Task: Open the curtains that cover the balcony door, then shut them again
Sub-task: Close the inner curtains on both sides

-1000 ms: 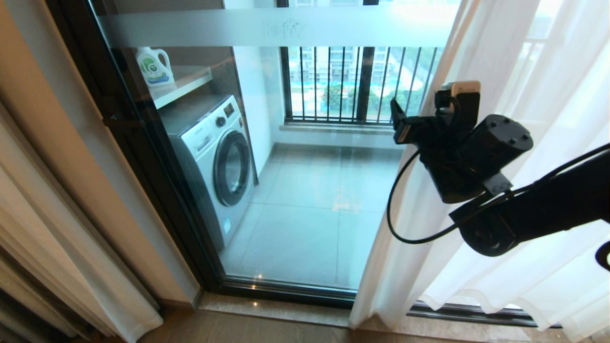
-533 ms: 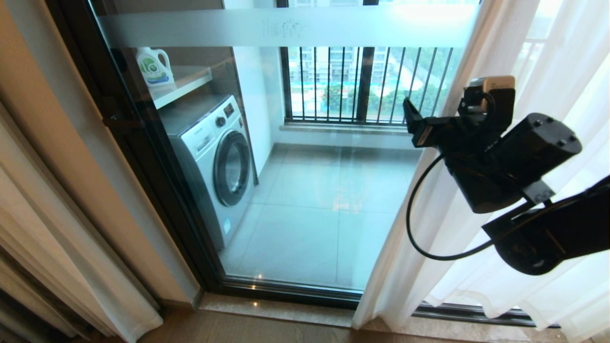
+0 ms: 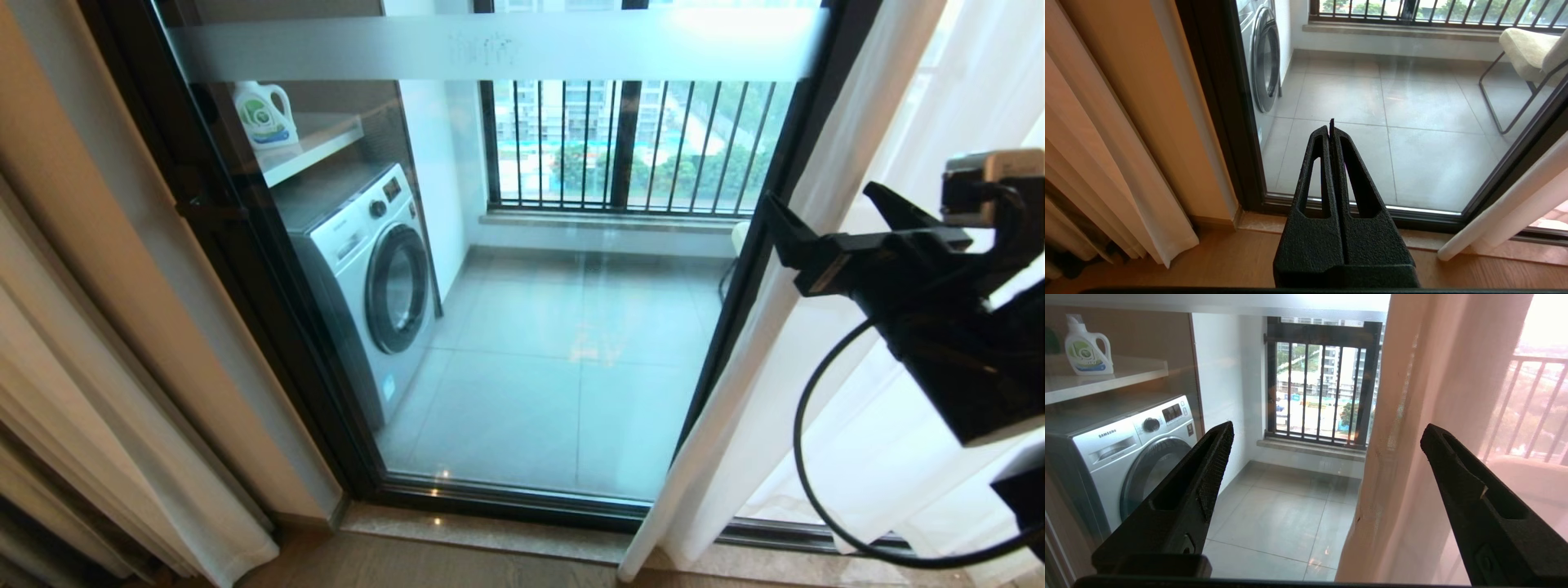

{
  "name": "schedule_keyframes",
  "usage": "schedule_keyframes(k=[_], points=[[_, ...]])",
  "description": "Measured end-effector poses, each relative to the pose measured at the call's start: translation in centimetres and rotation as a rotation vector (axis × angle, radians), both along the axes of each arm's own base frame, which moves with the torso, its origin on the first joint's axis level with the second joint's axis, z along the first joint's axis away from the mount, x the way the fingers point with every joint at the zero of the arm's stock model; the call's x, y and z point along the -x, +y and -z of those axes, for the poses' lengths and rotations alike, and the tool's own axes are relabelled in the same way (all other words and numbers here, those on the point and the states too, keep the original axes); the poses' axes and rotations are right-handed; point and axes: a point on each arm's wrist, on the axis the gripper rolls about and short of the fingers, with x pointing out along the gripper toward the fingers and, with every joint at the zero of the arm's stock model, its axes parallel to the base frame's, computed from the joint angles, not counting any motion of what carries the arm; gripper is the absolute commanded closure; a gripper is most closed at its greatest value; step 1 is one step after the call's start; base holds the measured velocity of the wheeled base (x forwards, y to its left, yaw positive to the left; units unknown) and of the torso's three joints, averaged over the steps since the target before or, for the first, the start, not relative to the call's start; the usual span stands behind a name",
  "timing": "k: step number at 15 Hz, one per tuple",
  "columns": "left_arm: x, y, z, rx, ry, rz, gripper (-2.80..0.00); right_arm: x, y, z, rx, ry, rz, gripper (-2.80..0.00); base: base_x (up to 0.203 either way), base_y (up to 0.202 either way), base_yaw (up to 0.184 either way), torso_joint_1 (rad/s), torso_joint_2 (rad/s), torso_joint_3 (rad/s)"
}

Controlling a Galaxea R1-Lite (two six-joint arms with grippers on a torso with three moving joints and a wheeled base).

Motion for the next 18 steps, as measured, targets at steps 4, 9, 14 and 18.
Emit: schedule_keyframes(k=[4, 9, 14, 18], points=[[0.0, 0.0, 0.0, 0.000, 0.000, 0.000, 0.00, 3.5, -2.1, -0.2, -0.006, -0.015, 0.020, -2.80, 0.000, 0.000, 0.000, 0.000, 0.00, 0.000], [0.0, 0.0, 0.0, 0.000, 0.000, 0.000, 0.00, 7.8, -5.0, 1.1, 0.003, -0.007, 0.075, 0.00, 0.000, 0.000, 0.000, 0.000, 0.00, 0.000], [0.0, 0.0, 0.0, 0.000, 0.000, 0.000, 0.00, 11.9, -7.1, 2.2, 0.013, -0.020, 0.120, 0.00, 0.000, 0.000, 0.000, 0.000, 0.00, 0.000], [0.0, 0.0, 0.0, 0.000, 0.000, -0.001, 0.00, 15.4, -8.3, 3.8, 0.036, 0.022, 0.137, 0.00, 0.000, 0.000, 0.000, 0.000, 0.00, 0.000]])
